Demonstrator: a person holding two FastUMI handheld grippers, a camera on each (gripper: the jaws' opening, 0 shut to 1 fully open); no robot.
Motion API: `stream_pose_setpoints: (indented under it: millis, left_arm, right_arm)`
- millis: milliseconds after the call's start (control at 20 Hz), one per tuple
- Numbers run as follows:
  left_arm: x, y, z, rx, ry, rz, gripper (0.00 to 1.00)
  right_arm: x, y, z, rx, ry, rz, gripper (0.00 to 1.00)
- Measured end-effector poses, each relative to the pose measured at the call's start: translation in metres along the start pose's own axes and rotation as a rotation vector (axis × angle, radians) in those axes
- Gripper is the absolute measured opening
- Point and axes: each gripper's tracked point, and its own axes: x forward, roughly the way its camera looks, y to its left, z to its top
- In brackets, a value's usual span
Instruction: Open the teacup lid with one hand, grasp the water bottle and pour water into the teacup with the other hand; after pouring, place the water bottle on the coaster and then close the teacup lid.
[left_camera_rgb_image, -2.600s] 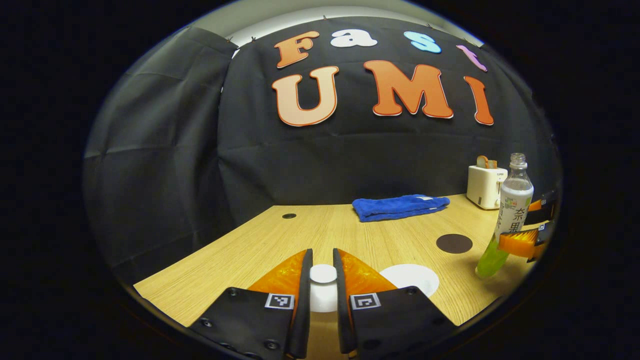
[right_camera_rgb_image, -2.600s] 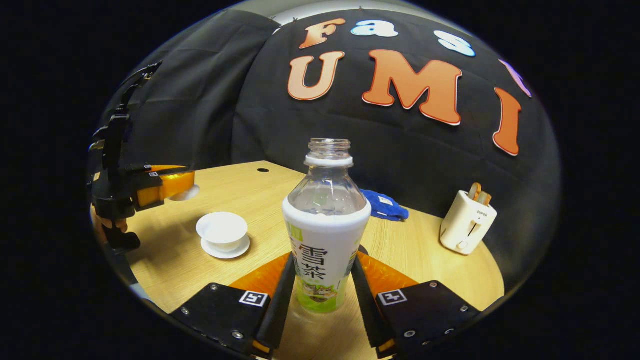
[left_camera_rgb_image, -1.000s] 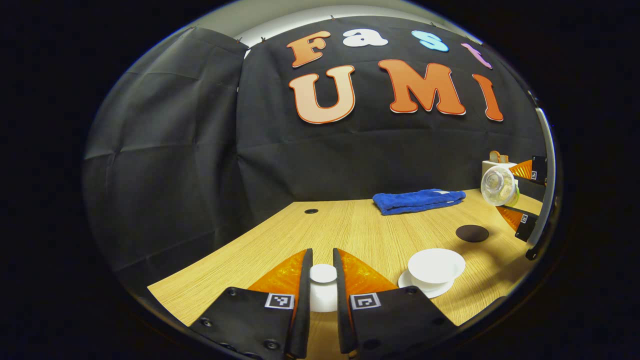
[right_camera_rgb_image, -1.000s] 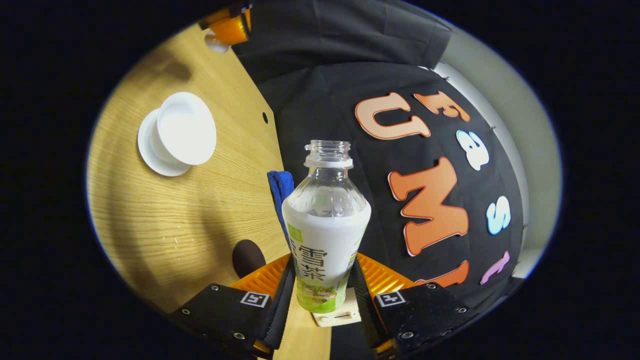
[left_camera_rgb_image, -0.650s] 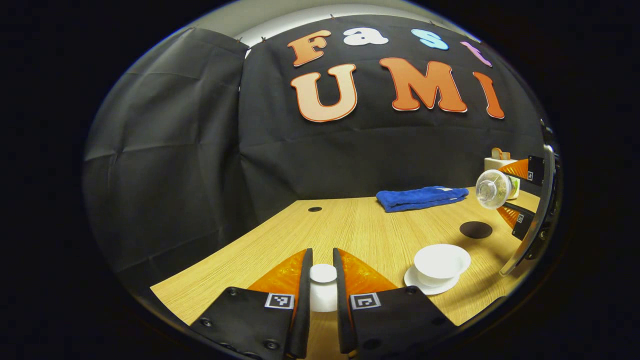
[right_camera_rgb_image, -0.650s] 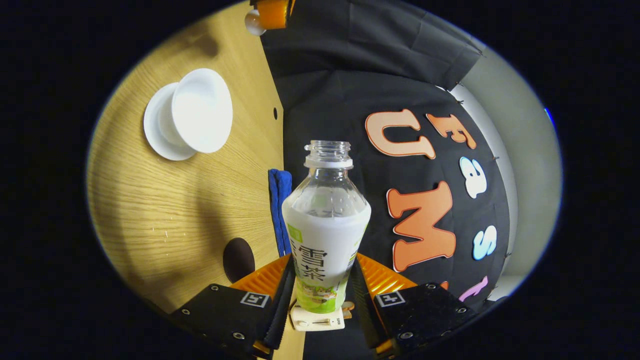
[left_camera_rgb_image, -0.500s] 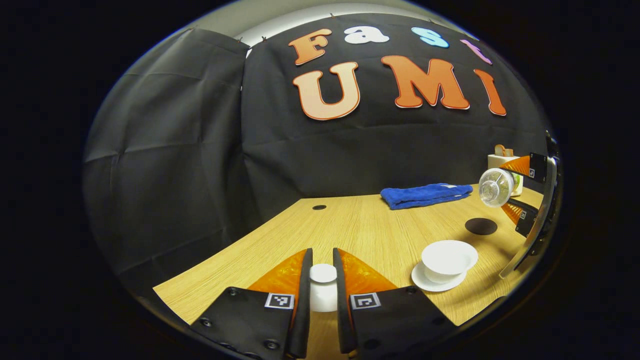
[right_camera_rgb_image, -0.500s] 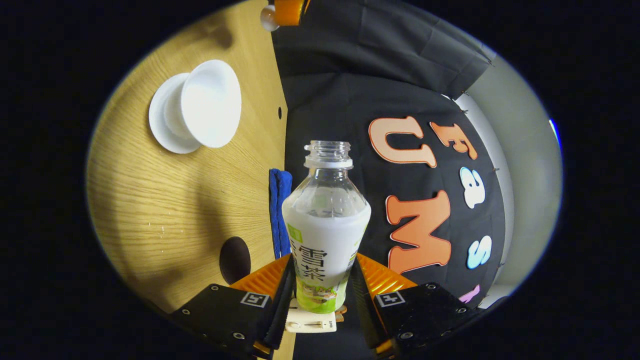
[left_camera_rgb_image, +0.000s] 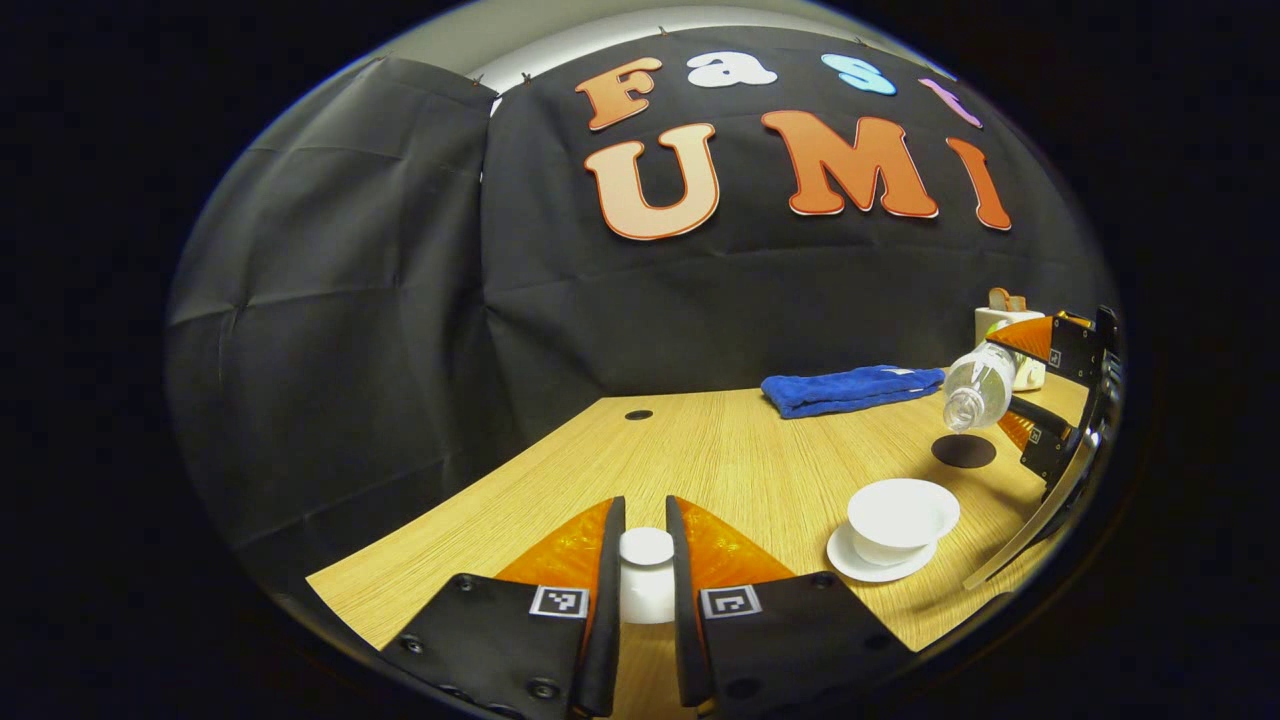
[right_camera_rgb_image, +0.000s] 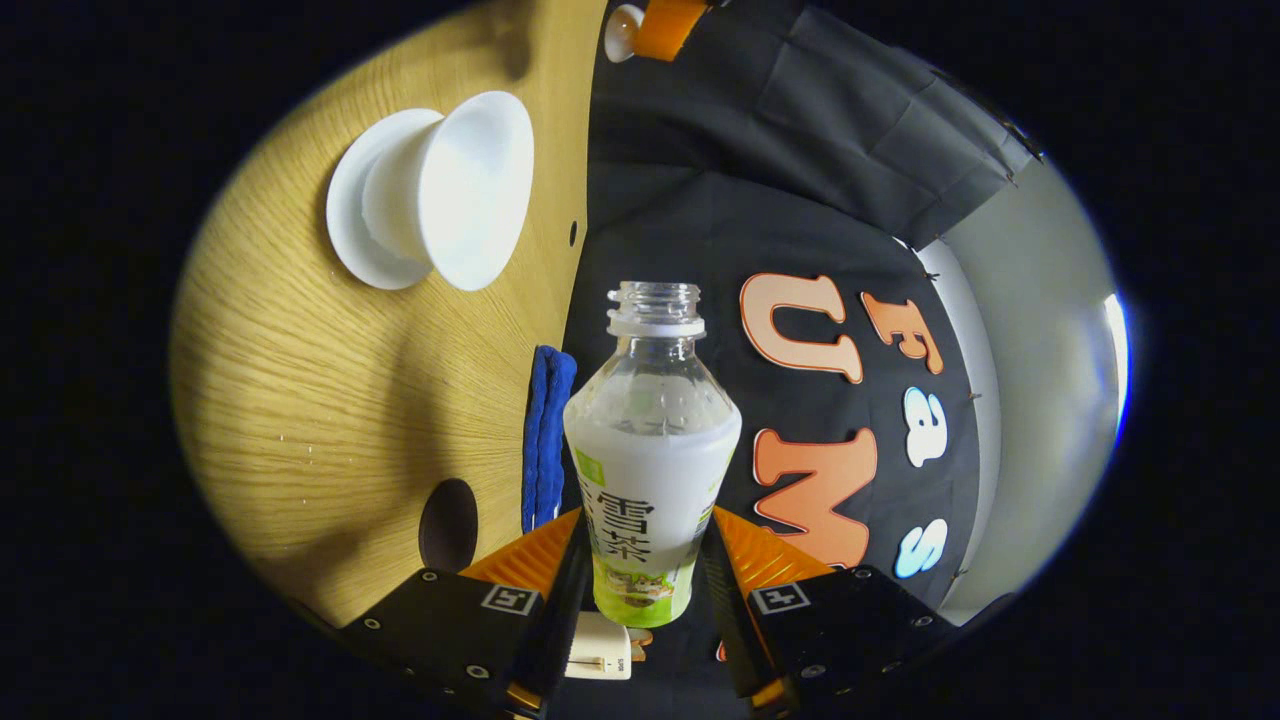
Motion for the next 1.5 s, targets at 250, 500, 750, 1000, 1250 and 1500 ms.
stream_pose_setpoints:
  millis: [250, 500, 750, 1000, 1250, 1500]
  left_arm:
    - [0.001, 0.002, 0.002, 0.007, -0.002, -0.005, 0.27]
    - [0.007, 0.001, 0.0, 0.004, -0.002, -0.015, 0.27]
    - [0.012, 0.003, 0.0, 0.006, 0.007, -0.022, 0.27]
    - [0.015, 0.002, 0.007, 0.015, -0.003, -0.039, 0.27]
    - [0.014, 0.002, 0.011, 0.018, -0.013, -0.054, 0.27]
    - [0.013, 0.005, 0.013, 0.014, -0.019, -0.064, 0.27]
  right_arm:
    - [0.001, -0.001, 0.001, -0.041, -0.022, -0.006, 0.63]
    - [0.003, 0.0, 0.001, -0.066, -0.033, -0.011, 0.63]
    - [0.006, -0.001, -0.002, -0.089, -0.036, -0.007, 0.63]
    - [0.006, -0.002, 0.001, -0.122, -0.046, -0.018, 0.63]
    - [0.005, -0.005, 0.005, -0.176, -0.067, -0.038, 0.63]
    - [0.004, -0.012, 0.008, -0.231, -0.084, -0.058, 0.66]
